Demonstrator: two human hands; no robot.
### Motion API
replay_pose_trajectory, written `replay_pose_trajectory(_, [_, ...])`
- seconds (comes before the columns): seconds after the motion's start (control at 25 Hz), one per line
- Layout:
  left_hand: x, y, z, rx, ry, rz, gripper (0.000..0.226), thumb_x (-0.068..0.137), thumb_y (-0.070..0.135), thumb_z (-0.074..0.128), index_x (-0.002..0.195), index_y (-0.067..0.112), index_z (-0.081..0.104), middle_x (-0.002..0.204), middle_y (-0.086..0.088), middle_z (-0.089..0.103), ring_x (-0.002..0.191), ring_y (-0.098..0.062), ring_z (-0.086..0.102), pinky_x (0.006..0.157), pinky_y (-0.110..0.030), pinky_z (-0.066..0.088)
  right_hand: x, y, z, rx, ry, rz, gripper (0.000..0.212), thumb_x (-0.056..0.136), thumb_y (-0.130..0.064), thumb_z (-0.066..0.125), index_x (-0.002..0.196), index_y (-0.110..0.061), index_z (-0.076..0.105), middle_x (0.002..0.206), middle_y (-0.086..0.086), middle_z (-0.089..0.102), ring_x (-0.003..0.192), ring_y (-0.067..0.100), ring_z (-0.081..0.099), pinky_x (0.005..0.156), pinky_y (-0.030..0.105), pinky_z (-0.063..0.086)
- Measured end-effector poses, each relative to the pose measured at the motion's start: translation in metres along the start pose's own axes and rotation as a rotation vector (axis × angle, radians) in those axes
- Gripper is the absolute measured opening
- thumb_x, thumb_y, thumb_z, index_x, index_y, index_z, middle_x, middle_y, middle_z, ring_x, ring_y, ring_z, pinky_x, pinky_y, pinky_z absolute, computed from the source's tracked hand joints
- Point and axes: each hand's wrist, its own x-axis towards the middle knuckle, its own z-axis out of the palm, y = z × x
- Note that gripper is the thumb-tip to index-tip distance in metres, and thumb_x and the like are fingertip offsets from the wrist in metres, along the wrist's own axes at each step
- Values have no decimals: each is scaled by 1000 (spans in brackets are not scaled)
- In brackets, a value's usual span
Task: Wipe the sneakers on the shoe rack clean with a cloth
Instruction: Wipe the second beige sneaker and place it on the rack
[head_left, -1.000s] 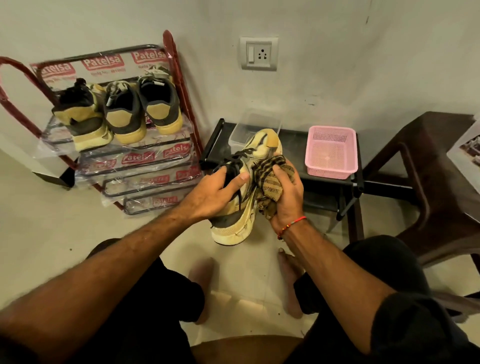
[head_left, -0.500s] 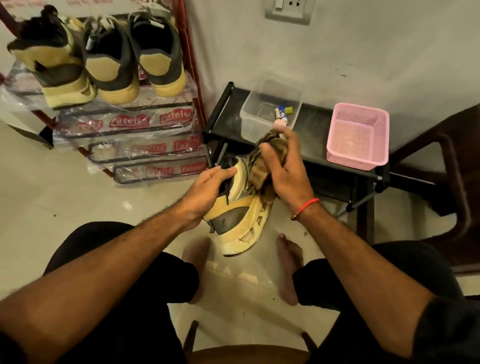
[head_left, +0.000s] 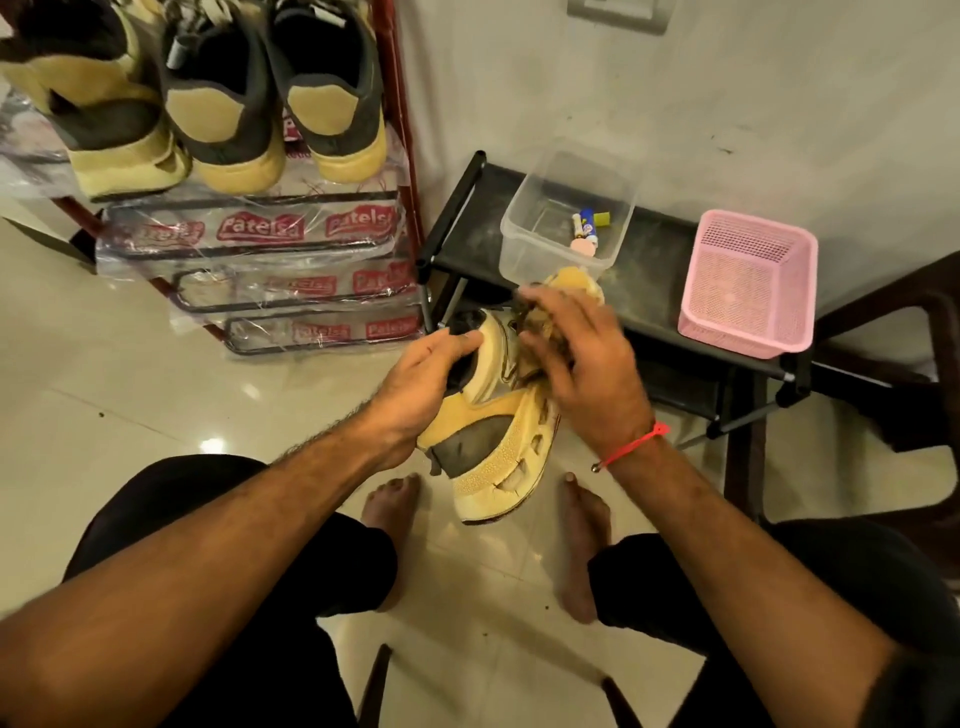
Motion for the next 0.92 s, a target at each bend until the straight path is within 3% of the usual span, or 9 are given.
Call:
replay_pose_trajectory(0.08, [-4, 2, 4, -24, -40, -14, 22, 102, 26, 57, 103, 11, 72, 93, -1, 76, 88, -13, 68, 82, -26, 52, 4, 13, -6, 57, 56, 167, 37, 96, -17, 65, 132, -11, 60, 125, 9, 58, 116, 16, 54, 103, 35, 47])
replay_pose_trajectory(0.12, [-5, 3, 5, -38, -10, -15, 20, 102, 26, 57, 99, 14, 73, 90, 1, 76, 87, -14, 68, 83, -27, 51, 0, 5, -3, 88, 50, 167, 36, 95, -14, 66, 131, -10, 61, 124, 9, 59, 116, 15, 55, 103, 36, 47])
replay_pose_trajectory(0.24, [0, 6, -5, -66, 114, -16, 20, 101, 30, 58, 89, 21, 72, 82, 7, 74, 88, -12, 64, 83, -29, 49, -26, -44, 12, 217, -100, -91, 36, 92, -7, 70, 127, -7, 64, 121, 11, 60, 115, 25, 58, 102, 40, 48])
replay_pose_trajectory(0.4, [5, 8, -18, -87, 84, -36, 21, 99, 32, 60, 103, 14, 71, 98, -7, 68, 95, -20, 60, 85, -34, 46, -36, -61, 14, 122, -178, -325, 33, 90, -7, 70, 123, -9, 68, 117, 14, 63, 107, 30, 59, 97, 41, 49])
replay_pose_trajectory(0.56, [3, 7, -9, -37, -4, -11, 23, 102, 26, 56, 108, 10, 71, 95, -4, 73, 89, -13, 66, 86, -28, 50, -8, -5, 0, 23, 31, -59, 33, 89, -2, 66, 120, -10, 69, 117, 10, 64, 111, 28, 60, 99, 47, 50])
replay_pose_trajectory(0.64, [1, 5, -5, -25, -10, -16, 21, 103, 24, 56, 109, 12, 72, 92, 1, 75, 82, -7, 69, 80, -22, 53, -7, 3, -3, 103, 29, 32, 31, 89, -3, 69, 120, -10, 68, 116, 8, 65, 112, 25, 61, 98, 48, 50])
replay_pose_trajectory(0.84, [1, 10, -13, -31, 84, 10, 19, 102, 27, 56, 97, 16, 70, 82, 6, 75, 73, -1, 68, 68, -17, 54, -22, -39, 4, 243, -155, -169, 33, 91, -8, 72, 123, -6, 67, 119, 9, 65, 114, 23, 62, 102, 38, 50])
replay_pose_trajectory(0.92, [1, 10, -11, -5, 54, -11, 20, 102, 28, 56, 99, 14, 70, 87, 2, 73, 77, -5, 66, 73, -21, 51, -8, -20, -1, 208, -74, -70, 34, 92, -9, 70, 125, -7, 66, 120, 8, 66, 115, 20, 61, 103, 39, 50])
